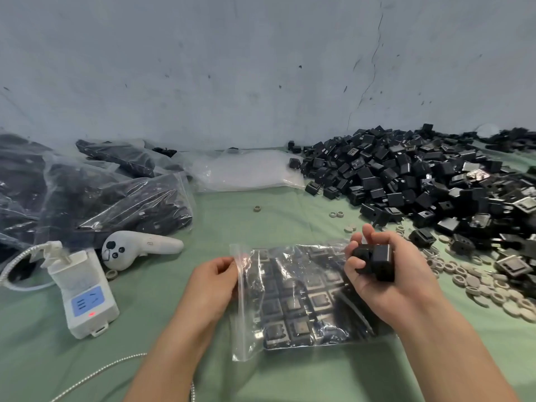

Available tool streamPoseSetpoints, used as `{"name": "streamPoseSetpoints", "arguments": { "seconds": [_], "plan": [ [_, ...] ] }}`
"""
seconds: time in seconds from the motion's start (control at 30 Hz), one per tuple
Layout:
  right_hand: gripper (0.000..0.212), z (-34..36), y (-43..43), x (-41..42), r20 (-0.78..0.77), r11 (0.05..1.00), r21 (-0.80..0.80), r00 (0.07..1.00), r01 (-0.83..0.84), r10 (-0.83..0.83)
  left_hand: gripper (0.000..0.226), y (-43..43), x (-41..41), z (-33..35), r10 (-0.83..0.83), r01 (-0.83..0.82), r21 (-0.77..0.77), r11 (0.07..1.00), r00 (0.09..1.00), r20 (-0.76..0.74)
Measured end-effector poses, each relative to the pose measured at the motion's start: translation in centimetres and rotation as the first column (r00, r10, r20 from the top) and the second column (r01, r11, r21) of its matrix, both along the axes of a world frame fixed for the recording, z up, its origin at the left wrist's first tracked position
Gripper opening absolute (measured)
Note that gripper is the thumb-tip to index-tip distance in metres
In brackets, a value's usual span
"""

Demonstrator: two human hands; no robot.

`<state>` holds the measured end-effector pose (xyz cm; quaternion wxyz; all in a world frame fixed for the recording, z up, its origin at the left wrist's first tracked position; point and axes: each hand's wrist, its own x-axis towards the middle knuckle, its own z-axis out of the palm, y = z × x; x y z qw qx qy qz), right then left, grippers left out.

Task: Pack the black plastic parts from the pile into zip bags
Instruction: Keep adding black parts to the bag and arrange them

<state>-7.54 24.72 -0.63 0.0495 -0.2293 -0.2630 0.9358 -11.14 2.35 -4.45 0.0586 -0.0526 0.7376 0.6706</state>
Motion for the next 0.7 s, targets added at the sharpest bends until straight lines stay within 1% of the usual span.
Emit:
{"name": "streamPoseSetpoints", "arguments": {
  "seconds": [0.1, 0.2, 0.3, 0.4, 0.47, 0.53, 0.6, 0.7],
  "plan": [
    [0.019, 0.1, 0.2, 0.0, -0.004, 1.000, -0.003, 1.000, 0.007, -0.007, 0.016, 0.4, -0.1, -0.1, 0.035, -0.034, 0.024, 0.999, 0.999, -0.023],
    [0.018, 0.1, 0.4, 0.0, -0.005, 1.000, -0.002, 1.000, 0.008, -0.008, 0.016, 0.8, -0.3, -0.1, 0.075, -0.074, 0.038, 0.997, 0.997, -0.015],
    [0.018, 0.1, 0.5, 0.0, -0.012, 1.000, -0.002, 1.000, 0.007, -0.007, 0.020, 1.6, -0.3, -0.3, 0.121, -0.122, 0.067, 0.990, 0.993, 0.015],
    [0.017, 0.1, 0.5, 0.1, -0.009, 1.000, -0.003, 1.000, 0.007, -0.007, 0.021, 2.0, -0.3, -0.3, 0.167, -0.168, 0.042, 0.985, 0.986, 0.027],
    [0.017, 0.1, 0.6, 0.1, -0.008, 1.000, -0.005, 1.000, 0.004, -0.004, 0.024, 1.8, -0.4, -0.1, 0.187, -0.191, 0.091, 0.977, 0.981, 0.044],
    [0.017, 0.1, 0.7, 0.1, -0.010, 1.000, -0.005, 1.000, 0.003, -0.003, 0.030, 1.6, -0.4, 0.1, 0.172, -0.178, 0.117, 0.977, 0.983, 0.057],
    [0.017, 0.1, 0.8, 0.2, -0.010, 1.000, -0.006, 1.000, 0.005, -0.005, 0.037, 1.5, -0.1, 0.1, 0.163, -0.168, 0.108, 0.980, 0.985, 0.051],
    [0.017, 0.2, 0.9, 0.2, -0.009, 1.000, -0.011, 1.000, 0.011, -0.011, 0.039, 1.8, 0.6, 0.0, 0.158, -0.158, 0.026, 0.987, 0.987, 0.018]
  ]
}}
